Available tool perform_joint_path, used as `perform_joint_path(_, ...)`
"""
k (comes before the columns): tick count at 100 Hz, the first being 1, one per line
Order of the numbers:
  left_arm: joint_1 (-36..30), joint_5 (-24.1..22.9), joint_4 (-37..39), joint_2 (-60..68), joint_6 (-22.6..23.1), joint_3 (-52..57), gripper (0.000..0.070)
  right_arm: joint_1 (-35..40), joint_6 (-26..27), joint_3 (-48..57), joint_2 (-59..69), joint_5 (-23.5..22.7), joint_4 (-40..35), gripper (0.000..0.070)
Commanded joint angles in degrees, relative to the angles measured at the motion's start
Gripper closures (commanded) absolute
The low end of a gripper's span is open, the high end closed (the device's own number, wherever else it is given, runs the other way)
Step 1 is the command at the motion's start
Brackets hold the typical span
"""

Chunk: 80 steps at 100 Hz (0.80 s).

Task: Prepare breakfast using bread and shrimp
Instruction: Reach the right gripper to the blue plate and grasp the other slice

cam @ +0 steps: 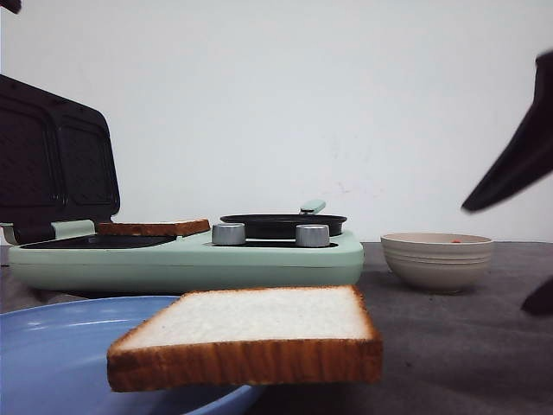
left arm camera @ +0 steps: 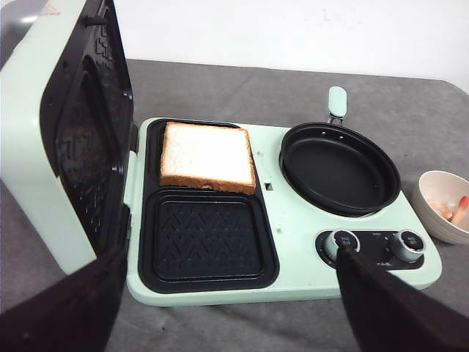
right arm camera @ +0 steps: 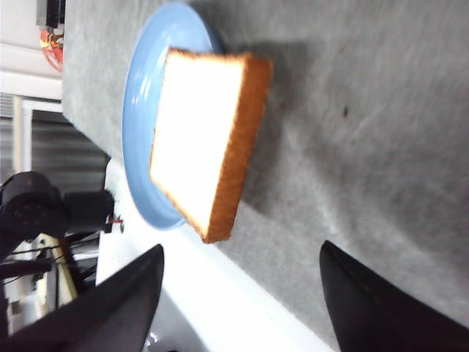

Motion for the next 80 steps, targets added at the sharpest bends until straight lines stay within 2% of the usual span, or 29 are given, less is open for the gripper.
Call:
perform_joint_path(1, -0.02, 0.13, -0.09, -0.59, -0.13, 0.55, 0.0189, 1.68, 3.15, -0.31, 1.60, -0.46, 2.64, 0.0284)
perform_joint_path(15, -0.02, 0.13, -1.09, -2.25, -0.15, 0.55, 0.0189, 5.51, 3.78, -0.35, 6.01, -0.44, 7.41, 0.0284)
perform_joint_path(54, -0.02, 0.09, -3.52, -3.56, -0.13, 0.55, 0.0189, 14.32, 11.91, -0.35, 21.38, -1.62, 27.50, 0.0284)
perform_joint_path(75, -0.02, 0.07, -3.45, -3.56, -0.15, 0.55, 0.0189, 18.45, 14.69, -0.33, 24.41, -0.90, 32.92, 0.0286)
perform_joint_path(80, -0.02, 0.04, -3.43, -3.56, -0.13, 0.55, 0.0189, 19.19, 14.91, -0.33, 24.74, -0.90, 33.79, 0.0316)
